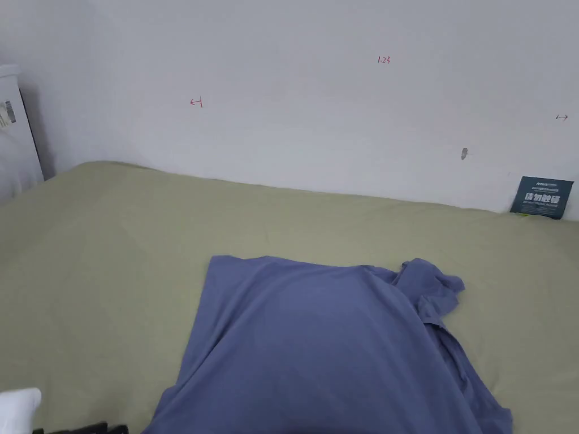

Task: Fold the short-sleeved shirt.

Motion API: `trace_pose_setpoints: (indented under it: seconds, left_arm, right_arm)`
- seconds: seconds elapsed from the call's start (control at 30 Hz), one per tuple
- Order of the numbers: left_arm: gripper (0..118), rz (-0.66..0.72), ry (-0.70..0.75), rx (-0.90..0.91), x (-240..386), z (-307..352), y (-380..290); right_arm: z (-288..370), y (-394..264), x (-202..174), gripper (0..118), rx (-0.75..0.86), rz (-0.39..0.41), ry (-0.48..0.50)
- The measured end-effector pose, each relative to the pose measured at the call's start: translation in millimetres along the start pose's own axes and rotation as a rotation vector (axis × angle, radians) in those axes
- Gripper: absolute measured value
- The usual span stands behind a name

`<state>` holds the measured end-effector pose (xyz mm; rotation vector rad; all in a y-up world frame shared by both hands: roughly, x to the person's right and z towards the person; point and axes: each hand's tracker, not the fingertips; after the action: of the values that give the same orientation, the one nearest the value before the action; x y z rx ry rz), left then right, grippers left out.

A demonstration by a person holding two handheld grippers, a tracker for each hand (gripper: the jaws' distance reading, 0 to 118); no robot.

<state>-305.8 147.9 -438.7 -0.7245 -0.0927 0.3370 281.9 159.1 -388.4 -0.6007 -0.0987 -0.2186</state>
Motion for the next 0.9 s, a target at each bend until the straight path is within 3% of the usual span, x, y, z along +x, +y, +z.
trace_pose_setpoints:
  seconds: [0.07,0.13,0.17,0.2,0.23,0.27,0.37,0.6,0.83,0.87,0.9]
  left_arm:
    - [74,-0.06,0.032,0.076,28.1,13.0,2.8]
    - [73,-0.135,0.085,0.119,63.7,22.9,0.2]
    - [66,-0.152,0.1,0.142,81.1,27.8,-6.0]
    - [43,-0.166,0.079,0.18,96.2,33.4,-14.5]
    - [16,-0.176,0.051,0.202,110.2,37.4,-20.9]
    - [0,-0.193,0.027,0.204,124.7,41.1,-29.3]
    - [0,-0.297,0.06,0.204,157.8,46.3,-62.1]
    - [0,-0.193,0.037,0.133,164.0,52.4,-141.0]
    - [0,-0.085,0.154,0.106,125.8,29.8,-115.2]
    - [5,-0.061,0.177,0.096,117.0,21.3,-104.8]
    - [34,-0.038,0.22,0.092,108.7,12.7,-95.1]
  right_arm:
    - [9.9,5.5,-22.9,81,0.018,0.128,-0.022]
    - [17.1,6.1,-43.3,77,0.047,0.175,-0.005]
    - [22.7,6.4,-53.6,70,0.058,0.196,0.007]
    - [28.5,5.6,-63.4,45,0.073,0.206,0.04]
    - [34.6,3.7,-72.1,13,0.094,0.222,0.046]
    - [41.2,-0.4,-83.0,2,0.115,0.248,0.035]
    - [56.6,-18.4,-100.5,2,0.127,0.259,0.029]
    - [73.8,-80.8,-102.9,2,0.053,0.143,0.096]
    - [64.3,-81.4,-96.9,2,0.018,0.144,0.106]
    - [61.6,-77.2,-94.8,2,0.021,0.139,0.108]
    - [58.9,-72.9,-93.4,2,0.028,0.138,0.103]
